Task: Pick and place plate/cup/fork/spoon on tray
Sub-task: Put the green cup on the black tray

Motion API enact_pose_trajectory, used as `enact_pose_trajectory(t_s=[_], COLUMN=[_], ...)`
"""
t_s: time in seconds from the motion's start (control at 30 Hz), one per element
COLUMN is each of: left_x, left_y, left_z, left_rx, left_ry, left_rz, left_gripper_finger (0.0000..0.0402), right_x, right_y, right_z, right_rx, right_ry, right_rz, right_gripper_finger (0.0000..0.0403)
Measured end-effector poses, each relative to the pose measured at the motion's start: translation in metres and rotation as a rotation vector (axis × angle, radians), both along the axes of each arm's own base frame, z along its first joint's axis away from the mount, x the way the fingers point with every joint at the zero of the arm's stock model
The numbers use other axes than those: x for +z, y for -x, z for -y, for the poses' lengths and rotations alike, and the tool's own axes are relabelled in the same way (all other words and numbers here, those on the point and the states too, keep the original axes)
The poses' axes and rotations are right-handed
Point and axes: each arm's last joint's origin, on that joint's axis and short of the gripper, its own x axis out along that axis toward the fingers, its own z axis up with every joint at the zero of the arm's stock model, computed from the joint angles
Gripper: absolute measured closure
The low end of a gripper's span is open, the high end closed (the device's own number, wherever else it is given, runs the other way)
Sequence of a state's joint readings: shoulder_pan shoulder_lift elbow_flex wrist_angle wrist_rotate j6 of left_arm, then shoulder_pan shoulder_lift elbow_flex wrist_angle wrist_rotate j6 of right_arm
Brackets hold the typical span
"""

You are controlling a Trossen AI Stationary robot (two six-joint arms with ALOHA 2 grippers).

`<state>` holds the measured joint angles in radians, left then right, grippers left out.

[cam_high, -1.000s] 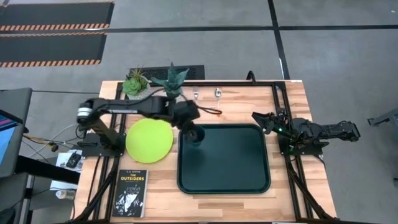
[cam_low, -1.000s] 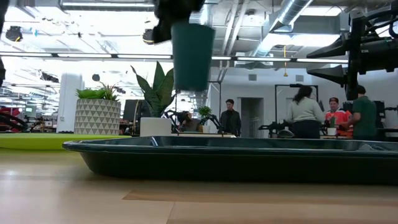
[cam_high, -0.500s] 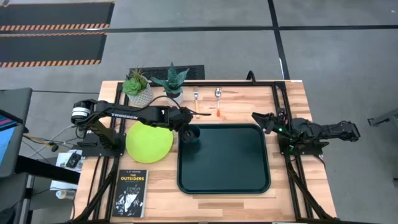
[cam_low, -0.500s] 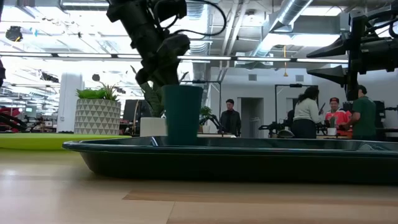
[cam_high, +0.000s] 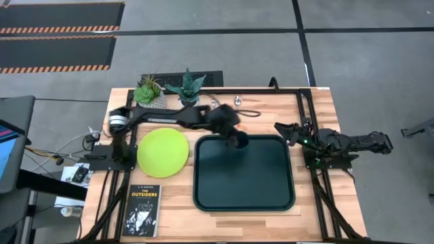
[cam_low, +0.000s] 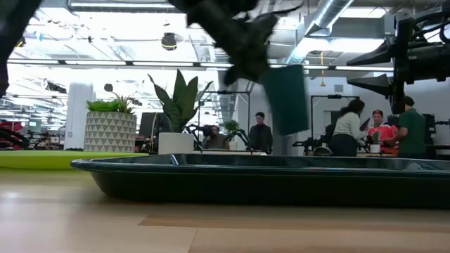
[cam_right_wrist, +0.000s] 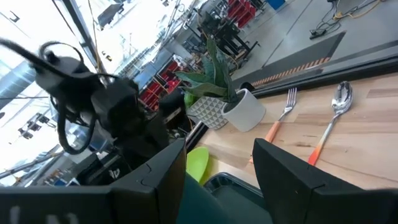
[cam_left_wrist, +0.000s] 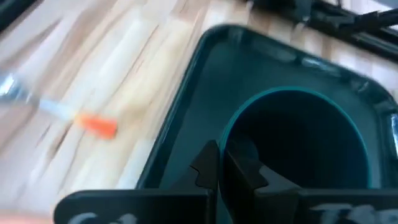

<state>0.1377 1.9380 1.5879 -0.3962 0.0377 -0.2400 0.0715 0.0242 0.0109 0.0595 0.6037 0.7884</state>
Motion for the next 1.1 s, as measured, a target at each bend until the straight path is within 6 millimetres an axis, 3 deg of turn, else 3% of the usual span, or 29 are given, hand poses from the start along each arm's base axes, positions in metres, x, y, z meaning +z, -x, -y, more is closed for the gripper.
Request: enact_pose_trajectory(t_s=[0.2,0.4,0.53,0.73,0.9,1.1], left_x=[0.003,-0.016,-0.021,-0.02,-0.017,-0.047], left_y=[-0.052,-0.085,-0.097,-0.105,-0.106,-0.117], left_z=[-0.006,-0.01,-0.012,-0.015,-0.018,-0.024], left_rx=[-0.093,-0.108,-0.107,-0.094,-0.094,-0.08], left_ry=[-0.059,-0.048,-0.052,-0.091,-0.106,-0.068], left_rz=[-0.016,-0.068,-0.052,0.005,0.031,0.036], left_gripper_finger=[0.0401,0.0401,0.0401,0.0401,0.0401,0.0401], right_x=[-0.001,0.005,0.035,0.069,0.073,0.062], right_y=[0.0,0.007,0.017,0.03,0.034,0.033], right_z=[0.001,0.01,0.016,0.018,0.018,0.018], right_rx=[-0.05,-0.358,-0.508,-0.56,-0.555,-0.543], right_ry=[0.033,0.034,0.089,0.195,0.191,0.141], right_rz=[-0.039,-0.054,-0.043,-0.105,-0.156,-0.198], right_gripper_finger=[0.0193,0.0193,0.0193,0.0193,0.0193,0.0193])
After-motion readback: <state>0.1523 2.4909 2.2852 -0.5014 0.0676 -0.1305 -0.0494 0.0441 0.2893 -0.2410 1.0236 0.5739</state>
